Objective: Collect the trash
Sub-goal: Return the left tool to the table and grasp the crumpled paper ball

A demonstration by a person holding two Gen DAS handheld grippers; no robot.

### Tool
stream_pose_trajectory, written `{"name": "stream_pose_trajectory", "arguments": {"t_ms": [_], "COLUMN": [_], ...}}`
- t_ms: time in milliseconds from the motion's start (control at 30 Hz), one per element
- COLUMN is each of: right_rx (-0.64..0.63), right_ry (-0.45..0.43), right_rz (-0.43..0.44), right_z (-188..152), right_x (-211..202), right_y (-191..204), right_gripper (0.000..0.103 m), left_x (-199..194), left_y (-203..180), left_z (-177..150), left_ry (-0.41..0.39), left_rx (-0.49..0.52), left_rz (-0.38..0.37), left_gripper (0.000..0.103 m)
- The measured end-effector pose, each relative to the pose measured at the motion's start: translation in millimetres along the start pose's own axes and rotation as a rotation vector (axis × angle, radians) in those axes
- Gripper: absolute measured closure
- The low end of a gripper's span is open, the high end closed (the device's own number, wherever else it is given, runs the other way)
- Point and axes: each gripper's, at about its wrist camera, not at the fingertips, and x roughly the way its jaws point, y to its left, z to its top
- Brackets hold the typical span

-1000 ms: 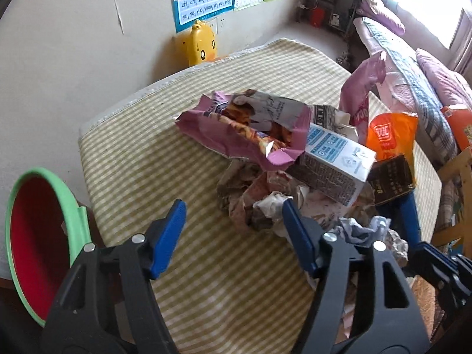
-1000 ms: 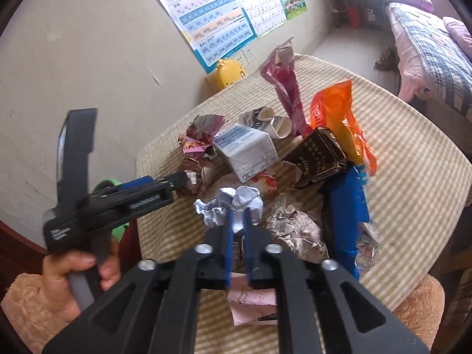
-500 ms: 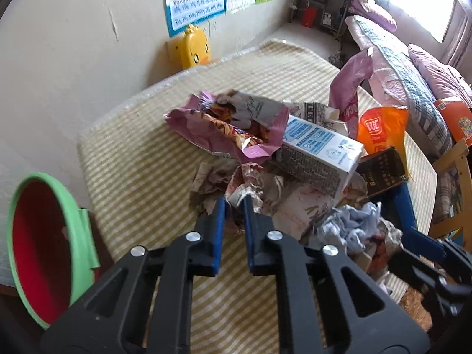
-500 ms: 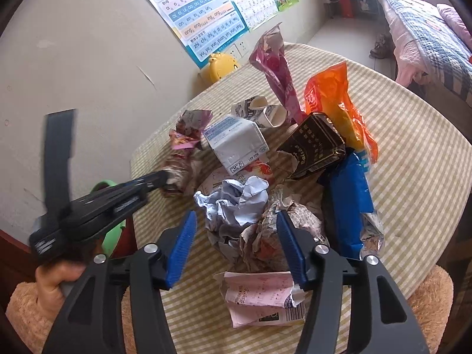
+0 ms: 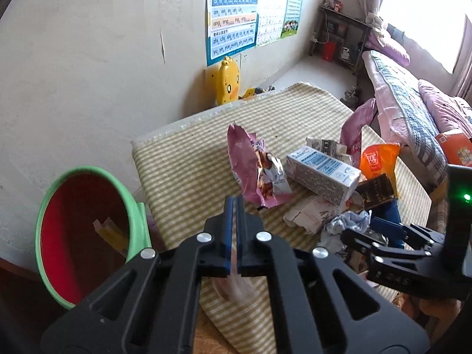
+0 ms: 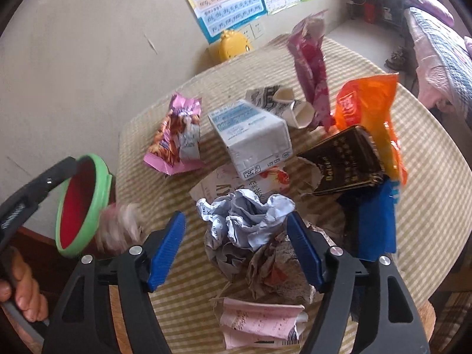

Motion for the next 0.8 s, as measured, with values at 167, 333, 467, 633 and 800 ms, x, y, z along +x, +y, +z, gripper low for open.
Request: {"name": "stream_pose_trajectory", "arguments": {"t_ms": [167,333,467,633,800], "right_rx": [-0.059,-0.131,-0.115,-0.027,-0.011], "right_ry": [0.032,0.051,0.048,0.023,0.022], "right_rz": [-0.039,-0.093,-0.087,-0.028,-0.04], "right_z": [0,-4,-3,-4,-2], "right_x": [9,18,16,5,3], "right_y": [8,16,12,0,-4], "right_gripper": [0.04,0.053,0.048,0.034,0.031], "left_x": [11,7,14,42,61], "left_y": [15,28,26,9,-5], "left_z": [-7,-19,-32,-47,-60], "left_ry": [0.052,0.057,0.101,0.202,0.244], "left_rx": [-0.041,-0.039,-0.026,0.027,0.093], "left_rz": [0.0,0.0,-0.017,-0.024,0.009], "left_gripper": [0.091,0.047,0.036,0.036,0.031]}}
